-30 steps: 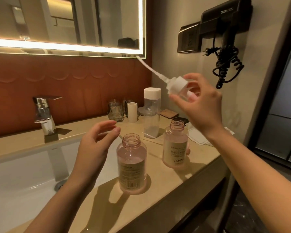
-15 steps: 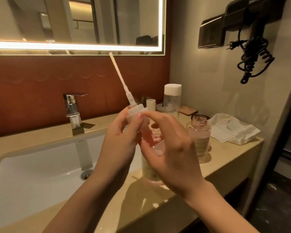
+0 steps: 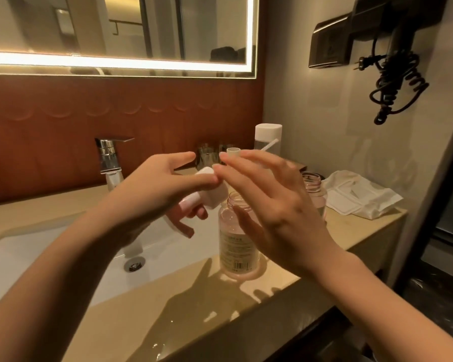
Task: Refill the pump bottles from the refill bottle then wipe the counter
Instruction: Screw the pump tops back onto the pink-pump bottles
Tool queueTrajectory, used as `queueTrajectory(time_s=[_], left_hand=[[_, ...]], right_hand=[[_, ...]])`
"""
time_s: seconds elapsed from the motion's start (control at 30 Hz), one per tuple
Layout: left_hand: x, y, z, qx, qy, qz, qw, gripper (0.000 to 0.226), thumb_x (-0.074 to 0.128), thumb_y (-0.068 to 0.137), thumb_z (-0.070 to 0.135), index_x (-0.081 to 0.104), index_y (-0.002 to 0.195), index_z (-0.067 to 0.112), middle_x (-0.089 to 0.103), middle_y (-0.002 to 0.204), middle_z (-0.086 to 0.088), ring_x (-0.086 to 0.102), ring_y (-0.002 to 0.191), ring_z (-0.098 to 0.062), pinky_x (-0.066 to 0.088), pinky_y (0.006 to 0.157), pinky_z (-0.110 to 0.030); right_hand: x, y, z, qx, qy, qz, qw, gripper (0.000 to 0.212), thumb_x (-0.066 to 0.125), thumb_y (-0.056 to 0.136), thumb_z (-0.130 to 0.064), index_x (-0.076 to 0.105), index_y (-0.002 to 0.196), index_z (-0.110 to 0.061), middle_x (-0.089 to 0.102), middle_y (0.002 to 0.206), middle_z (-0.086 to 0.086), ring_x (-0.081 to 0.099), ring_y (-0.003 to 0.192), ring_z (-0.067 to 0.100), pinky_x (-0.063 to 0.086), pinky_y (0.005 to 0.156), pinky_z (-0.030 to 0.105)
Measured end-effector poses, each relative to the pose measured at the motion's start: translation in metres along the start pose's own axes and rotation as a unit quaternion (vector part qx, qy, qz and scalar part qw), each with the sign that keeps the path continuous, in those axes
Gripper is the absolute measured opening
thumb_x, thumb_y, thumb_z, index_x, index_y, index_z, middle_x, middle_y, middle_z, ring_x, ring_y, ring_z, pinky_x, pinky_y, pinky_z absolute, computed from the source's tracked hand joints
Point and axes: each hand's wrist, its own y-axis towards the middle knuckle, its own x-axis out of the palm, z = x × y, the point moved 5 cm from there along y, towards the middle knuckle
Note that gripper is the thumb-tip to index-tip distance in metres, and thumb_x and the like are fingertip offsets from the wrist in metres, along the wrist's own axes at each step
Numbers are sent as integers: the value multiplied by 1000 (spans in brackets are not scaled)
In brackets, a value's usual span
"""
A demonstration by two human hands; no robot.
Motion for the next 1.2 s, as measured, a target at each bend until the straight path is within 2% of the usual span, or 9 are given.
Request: queueTrajectory(time_s=[0.13, 0.3, 0.4, 0.53, 0.63, 0.77, 0.87, 1.03, 1.2], left_hand=[[3, 2, 6, 14, 41, -39, 998, 80, 68, 80, 22, 27, 148, 18, 73, 71, -1, 68, 58, -11, 51, 47, -18], [4, -1, 20, 83, 120, -40, 989, 80, 68, 78, 25, 27, 147, 22, 73, 79, 1, 70, 70, -6, 56, 60, -17], [3, -1, 24, 117, 111, -46, 986, 90, 69, 71, 54, 30, 147, 26, 70, 103, 7, 70, 83, -5, 58, 71, -22], [-7, 3, 18, 142, -48, -11, 989, 59, 36, 85, 67, 51, 128, 30, 69, 113, 5, 67, 95, -9, 51, 84, -27], [-10, 12, -12, 121, -125, 59, 983, 61, 19, 93, 60, 55, 126, 22, 67, 116, 3, 64, 104, -11, 46, 92, -34], [27, 17, -59, 67, -88, 77, 991, 65, 55, 80, 60, 44, 135, 27, 55, 130, 6, 54, 113, -9, 45, 86, -23], [61, 15, -79, 46, -70, 75, 994, 93, 66, 60, 60, 31, 143, 35, 42, 142, 10, 44, 124, -9, 41, 99, -31], [92, 17, -93, 53, -103, 105, 988, 102, 83, 53, 57, 34, 140, 37, 43, 140, 11, 44, 124, -8, 43, 100, -29], [103, 21, -87, 66, -100, 141, 983, 95, 82, 51, 55, 38, 134, 36, 48, 134, 10, 48, 119, -10, 46, 101, -35]], right_hand=[[-4, 10, -7, -72, -36, -24, 997, 48, 62, 85, -14, 53, 131, -4, 57, 132, 12, 45, 124, 27, 32, 102, 40], [-14, 28, -9, -101, -42, -29, 994, 37, 51, 89, -23, 61, 120, -6, 65, 114, 12, 60, 106, 28, 44, 89, 42], [-17, 36, 4, -107, -93, -8, 990, 35, 61, 84, -23, 62, 116, -7, 66, 108, 12, 61, 97, 29, 40, 85, 43], [-21, 48, 38, -52, -99, 5, 994, 48, 68, 77, -29, 60, 118, -6, 65, 110, 14, 61, 99, 31, 40, 86, 41], [-29, 51, 60, 57, 5, 55, 997, 52, 64, 82, -36, 56, 124, -8, 64, 113, 11, 59, 101, 25, 42, 86, 36], [-25, 45, 69, 189, 196, 112, 956, 48, 64, 85, -40, 53, 123, -14, 59, 112, -5, 56, 100, 9, 44, 82, 10], [-10, 38, 67, 251, 277, 98, 923, 41, 63, 83, -38, 53, 119, -21, 61, 112, -6, 60, 101, 11, 51, 82, 20], [-11, 37, 67, 262, 321, 161, 896, 44, 63, 84, -37, 54, 119, -10, 63, 113, 4, 62, 101, 19, 54, 82, 31], [-16, 51, 64, 259, 351, 143, 888, 39, 60, 85, -33, 54, 118, -13, 63, 108, -2, 61, 97, 12, 52, 78, 20]])
